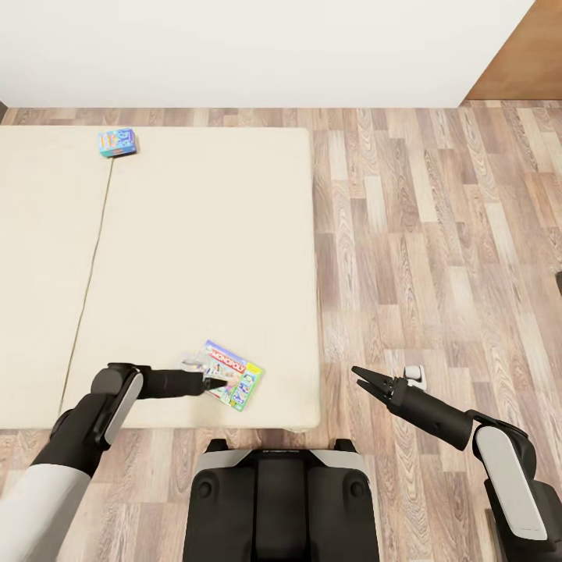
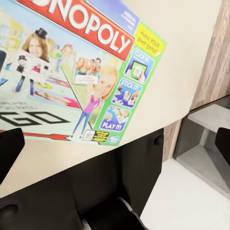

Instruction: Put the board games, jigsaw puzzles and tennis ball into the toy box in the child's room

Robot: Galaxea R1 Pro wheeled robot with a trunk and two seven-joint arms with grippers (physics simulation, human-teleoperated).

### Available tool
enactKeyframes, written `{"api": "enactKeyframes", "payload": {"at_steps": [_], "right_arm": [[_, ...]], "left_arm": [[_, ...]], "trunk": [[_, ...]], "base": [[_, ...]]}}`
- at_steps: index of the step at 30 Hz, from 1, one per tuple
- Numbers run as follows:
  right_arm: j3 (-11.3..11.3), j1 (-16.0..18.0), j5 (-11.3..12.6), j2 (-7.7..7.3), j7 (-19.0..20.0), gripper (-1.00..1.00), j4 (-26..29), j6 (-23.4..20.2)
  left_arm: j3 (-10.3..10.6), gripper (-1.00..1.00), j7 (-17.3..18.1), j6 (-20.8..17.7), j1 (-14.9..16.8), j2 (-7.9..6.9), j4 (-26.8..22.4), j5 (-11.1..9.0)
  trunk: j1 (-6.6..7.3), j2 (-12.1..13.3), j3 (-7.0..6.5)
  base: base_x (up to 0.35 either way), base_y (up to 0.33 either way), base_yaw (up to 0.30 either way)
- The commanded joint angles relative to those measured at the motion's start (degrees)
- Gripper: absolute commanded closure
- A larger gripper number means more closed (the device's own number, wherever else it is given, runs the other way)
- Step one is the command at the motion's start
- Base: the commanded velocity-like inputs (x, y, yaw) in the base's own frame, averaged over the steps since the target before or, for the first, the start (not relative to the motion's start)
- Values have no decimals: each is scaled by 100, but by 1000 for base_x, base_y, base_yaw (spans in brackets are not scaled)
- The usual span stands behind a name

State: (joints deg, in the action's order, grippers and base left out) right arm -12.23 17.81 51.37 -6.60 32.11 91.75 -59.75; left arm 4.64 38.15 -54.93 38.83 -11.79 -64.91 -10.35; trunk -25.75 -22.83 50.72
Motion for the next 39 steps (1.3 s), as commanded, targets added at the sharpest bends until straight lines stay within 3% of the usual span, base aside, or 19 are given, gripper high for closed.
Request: {"api": "enactKeyframes", "payload": {"at_steps": [1,10,16,24,29,39], "right_arm": [[-8,3,-39,1,46,-100,1,-25],[-9,3,-39,1,49,-100,1,-25],[-10,3,-39,1,49,-100,1,-25],[-13,3,-39,1,50,-100,1,-25],[-12,3,-39,2,50,-100,1,-25],[-15,3,-39,1,50,-100,1,-25]], "left_arm": [[-9,-100,-22,-36,2,-16,-5,-47],[-283,-100,-126,3,2,-56,-13,-39],[-326,-100,-286,26,2,-54,-8,-35],[-320,-100,-1071,167,2,-5,59,-26],[-340,-100,-1572,534,2,12,215,-50],[-356,-100,-1761,817,4,17,332,-62]], "trunk": [[-3,-9,6],[-3,-9,6],[-3,-9,6],[-3,-9,6],[-3,-9,6],[-3,-9,6]], "base": [[0,0,0],[0,0,0],[0,0,0],[0,0,0],[0,0,0],[0,0,0]]}}
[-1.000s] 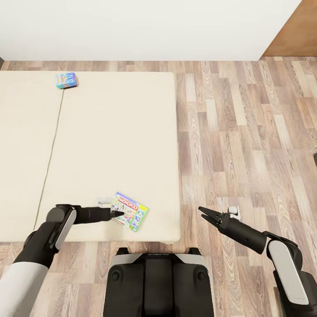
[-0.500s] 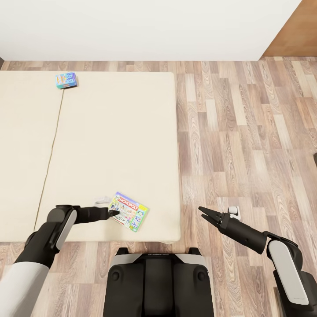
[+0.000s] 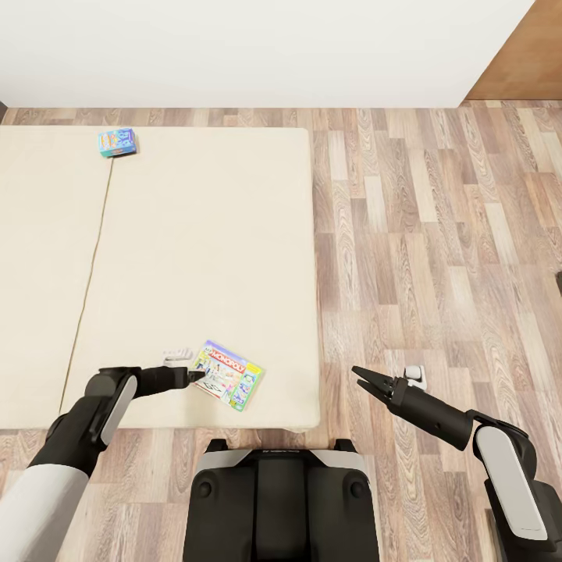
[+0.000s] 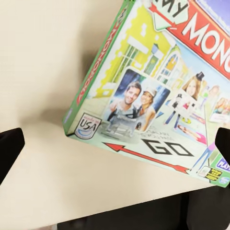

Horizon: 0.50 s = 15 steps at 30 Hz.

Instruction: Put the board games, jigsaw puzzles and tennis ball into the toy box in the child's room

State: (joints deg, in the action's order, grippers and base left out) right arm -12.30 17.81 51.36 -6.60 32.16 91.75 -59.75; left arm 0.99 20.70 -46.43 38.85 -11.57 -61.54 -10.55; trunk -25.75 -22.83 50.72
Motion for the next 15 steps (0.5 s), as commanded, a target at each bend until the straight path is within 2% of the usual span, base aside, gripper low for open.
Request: {"api": "enactKeyframes", "payload": {"at_steps": [1,15], "right_arm": [[-8,3,-39,1,43,-100,1,-25],[-9,3,-39,1,42,-100,1,-25]], "left_arm": [[8,-100,-22,-26,2,-4,-1,-42],[6,-100,-43,17,3,35,10,-49]], "trunk": [[-3,-9,6],[-3,-9,6]], "base": [[0,0,0],[0,0,0]]}}
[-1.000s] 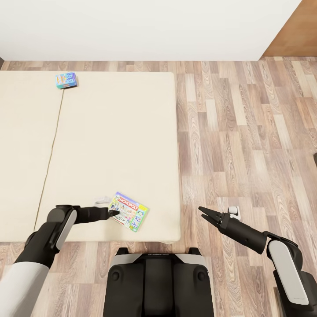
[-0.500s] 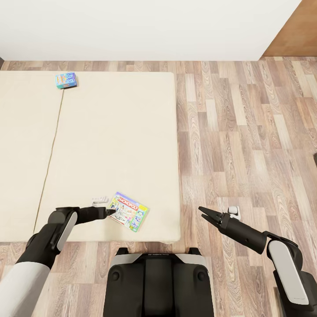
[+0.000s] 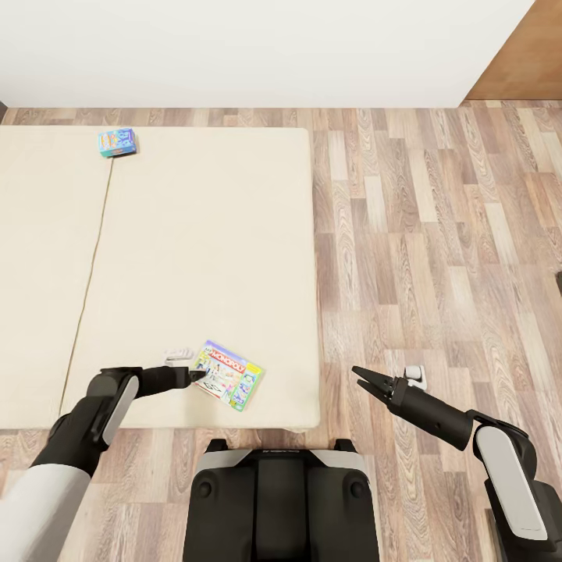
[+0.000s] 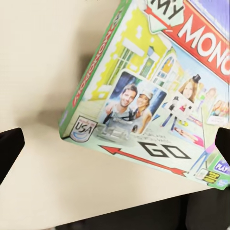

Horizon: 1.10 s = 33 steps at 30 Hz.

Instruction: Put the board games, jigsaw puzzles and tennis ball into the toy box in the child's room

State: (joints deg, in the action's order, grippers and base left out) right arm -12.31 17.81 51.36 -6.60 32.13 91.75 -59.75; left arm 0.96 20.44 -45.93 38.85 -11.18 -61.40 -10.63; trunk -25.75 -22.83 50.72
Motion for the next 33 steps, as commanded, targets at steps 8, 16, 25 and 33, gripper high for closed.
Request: {"api": "enactKeyframes", "payload": {"at_steps": [8,16,25,33], "right_arm": [[-8,3,-39,6,41,-100,1,-25],[-8,3,-39,2,42,-100,1,-25],[-6,3,-39,8,39,-100,1,-25],[-1,3,-39,9,39,-100,1,-25]], "left_arm": [[12,-100,-36,421,1,215,154,-33],[3,-100,-79,706,6,456,451,-20],[-8,-100,-133,1035,8,535,546,-9],[-9,-100,-136,1055,8,522,550,-17]], "trunk": [[-3,-9,8],[-3,-9,29],[-3,-9,76],[-3,-9,102]], "base": [[0,0,0],[0,0,0],[0,0,0],[0,0,0]]}}
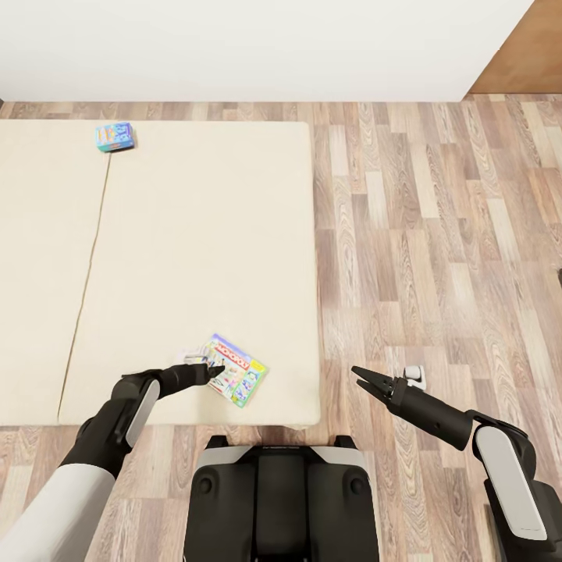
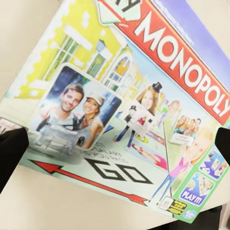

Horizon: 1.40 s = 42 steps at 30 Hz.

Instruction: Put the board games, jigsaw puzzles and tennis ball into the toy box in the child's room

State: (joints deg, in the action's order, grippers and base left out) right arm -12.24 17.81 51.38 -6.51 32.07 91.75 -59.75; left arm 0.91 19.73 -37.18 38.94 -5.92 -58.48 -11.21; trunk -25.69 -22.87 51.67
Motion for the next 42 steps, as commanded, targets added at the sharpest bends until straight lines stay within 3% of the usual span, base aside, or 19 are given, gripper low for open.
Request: {"api": "enactKeyframes", "payload": {"at_steps": [1,42], "right_arm": [[-7,3,-40,1,45,-100,1,-25],[34,3,-31,-16,50,-100,1,236]], "left_arm": [[-3,-100,-66,177,-1,-2,257,40],[-1,-100,10,145,-1,-45,159,6]], "trunk": [[-10,-5,7],[-10,-5,-122]], "base": [[0,0,0],[0,0,0]]}}
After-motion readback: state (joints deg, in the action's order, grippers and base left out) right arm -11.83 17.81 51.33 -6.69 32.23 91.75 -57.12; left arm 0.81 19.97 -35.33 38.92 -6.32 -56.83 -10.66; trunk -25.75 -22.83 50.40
